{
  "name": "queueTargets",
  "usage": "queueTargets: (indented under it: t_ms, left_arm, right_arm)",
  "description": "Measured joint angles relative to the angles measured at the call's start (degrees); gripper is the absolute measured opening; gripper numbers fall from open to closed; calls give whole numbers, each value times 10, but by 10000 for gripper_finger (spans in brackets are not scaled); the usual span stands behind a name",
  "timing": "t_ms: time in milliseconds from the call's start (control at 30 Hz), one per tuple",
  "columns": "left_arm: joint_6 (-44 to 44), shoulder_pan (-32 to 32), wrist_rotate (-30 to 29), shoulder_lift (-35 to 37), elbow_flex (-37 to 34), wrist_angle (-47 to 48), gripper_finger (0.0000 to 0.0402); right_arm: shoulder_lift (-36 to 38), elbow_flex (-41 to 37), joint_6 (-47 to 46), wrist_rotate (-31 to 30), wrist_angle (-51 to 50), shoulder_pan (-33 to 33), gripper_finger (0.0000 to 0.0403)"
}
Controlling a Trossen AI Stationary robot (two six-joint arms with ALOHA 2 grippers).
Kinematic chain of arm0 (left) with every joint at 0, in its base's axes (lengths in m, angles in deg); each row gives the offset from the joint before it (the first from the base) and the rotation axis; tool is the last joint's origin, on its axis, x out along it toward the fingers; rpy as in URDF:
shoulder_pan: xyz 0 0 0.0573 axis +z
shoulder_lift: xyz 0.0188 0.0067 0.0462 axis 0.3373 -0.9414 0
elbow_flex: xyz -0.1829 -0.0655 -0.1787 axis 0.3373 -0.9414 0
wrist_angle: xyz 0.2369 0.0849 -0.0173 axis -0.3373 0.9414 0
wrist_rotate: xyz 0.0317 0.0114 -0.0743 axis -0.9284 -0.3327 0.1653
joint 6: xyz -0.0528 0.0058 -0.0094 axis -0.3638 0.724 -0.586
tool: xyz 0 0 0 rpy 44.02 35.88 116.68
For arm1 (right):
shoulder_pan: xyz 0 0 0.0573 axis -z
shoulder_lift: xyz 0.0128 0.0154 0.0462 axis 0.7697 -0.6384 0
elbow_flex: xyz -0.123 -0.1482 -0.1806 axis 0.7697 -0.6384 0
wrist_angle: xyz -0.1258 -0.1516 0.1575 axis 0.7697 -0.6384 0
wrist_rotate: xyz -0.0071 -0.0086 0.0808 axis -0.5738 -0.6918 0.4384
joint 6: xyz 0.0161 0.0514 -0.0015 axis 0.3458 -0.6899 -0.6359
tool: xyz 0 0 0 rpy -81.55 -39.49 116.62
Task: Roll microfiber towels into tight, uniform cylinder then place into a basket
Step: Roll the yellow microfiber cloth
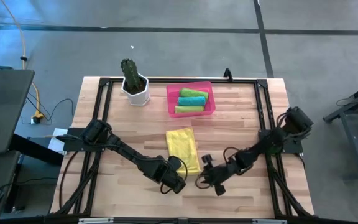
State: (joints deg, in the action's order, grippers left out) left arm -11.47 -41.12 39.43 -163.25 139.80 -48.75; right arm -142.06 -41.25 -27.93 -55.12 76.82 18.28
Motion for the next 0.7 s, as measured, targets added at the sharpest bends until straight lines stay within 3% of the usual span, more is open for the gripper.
queueTargets:
  t_ms: [167, 700]
  left_arm:
    - [0, 0, 0, 0, 0, 0, 5]
    - [0, 0, 2, 0, 0, -1, 5]
  right_arm:
    - [-30, 0, 30, -62, 25, -7, 124]
    - [-41, 0, 53, -106, 24, 26, 124]
